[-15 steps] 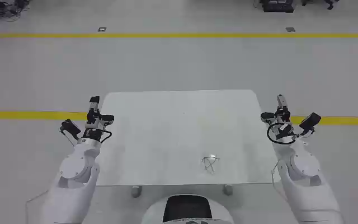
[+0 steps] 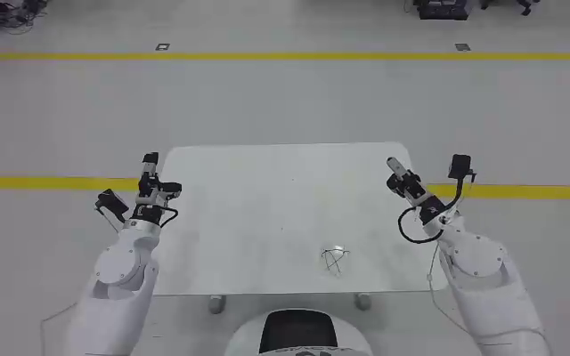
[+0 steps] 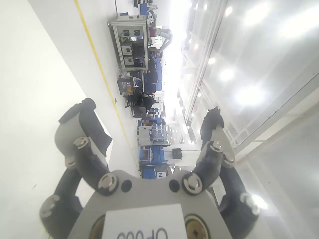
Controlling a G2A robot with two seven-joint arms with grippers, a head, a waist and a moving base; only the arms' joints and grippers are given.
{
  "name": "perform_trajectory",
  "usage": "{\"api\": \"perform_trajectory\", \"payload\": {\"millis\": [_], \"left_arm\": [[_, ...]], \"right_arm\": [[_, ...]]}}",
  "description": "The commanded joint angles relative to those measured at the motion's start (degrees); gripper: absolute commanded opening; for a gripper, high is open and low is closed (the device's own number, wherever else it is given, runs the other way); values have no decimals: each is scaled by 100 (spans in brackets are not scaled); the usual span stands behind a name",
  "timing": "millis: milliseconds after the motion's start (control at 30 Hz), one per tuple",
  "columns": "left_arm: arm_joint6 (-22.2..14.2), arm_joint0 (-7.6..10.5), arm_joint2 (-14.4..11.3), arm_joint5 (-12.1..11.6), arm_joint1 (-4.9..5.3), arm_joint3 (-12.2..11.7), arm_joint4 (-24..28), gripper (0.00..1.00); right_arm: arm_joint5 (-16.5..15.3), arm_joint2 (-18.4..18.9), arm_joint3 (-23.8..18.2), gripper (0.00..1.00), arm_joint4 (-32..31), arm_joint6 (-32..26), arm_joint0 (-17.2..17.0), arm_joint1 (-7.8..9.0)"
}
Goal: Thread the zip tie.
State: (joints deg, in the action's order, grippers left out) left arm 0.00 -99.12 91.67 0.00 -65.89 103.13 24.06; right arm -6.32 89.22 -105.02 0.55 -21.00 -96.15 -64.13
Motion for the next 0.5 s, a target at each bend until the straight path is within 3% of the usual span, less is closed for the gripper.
{"api": "perform_trajectory", "payload": {"millis": [0, 167, 200, 300, 367, 467], "left_arm": [[0, 0, 0, 0, 0, 0, 0, 100], [0, 0, 0, 0, 0, 0, 0, 100], [0, 0, 0, 0, 0, 0, 0, 100], [0, 0, 0, 0, 0, 0, 0, 100], [0, 0, 0, 0, 0, 0, 0, 100], [0, 0, 0, 0, 0, 0, 0, 100]], "right_arm": [[38, 1, 0, 100, 13, 33, 0, -1], [-5, -27, -72, 100, -217, -112, 40, 14], [-30, -76, -135, 100, -766, -510, 172, 54], [41, -95, -184, 100, -1247, -1159, 420, 109], [166, -149, -243, 100, -1531, -1598, 489, 141], [114, -276, -417, 100, -1813, -2265, 463, 186]]}}
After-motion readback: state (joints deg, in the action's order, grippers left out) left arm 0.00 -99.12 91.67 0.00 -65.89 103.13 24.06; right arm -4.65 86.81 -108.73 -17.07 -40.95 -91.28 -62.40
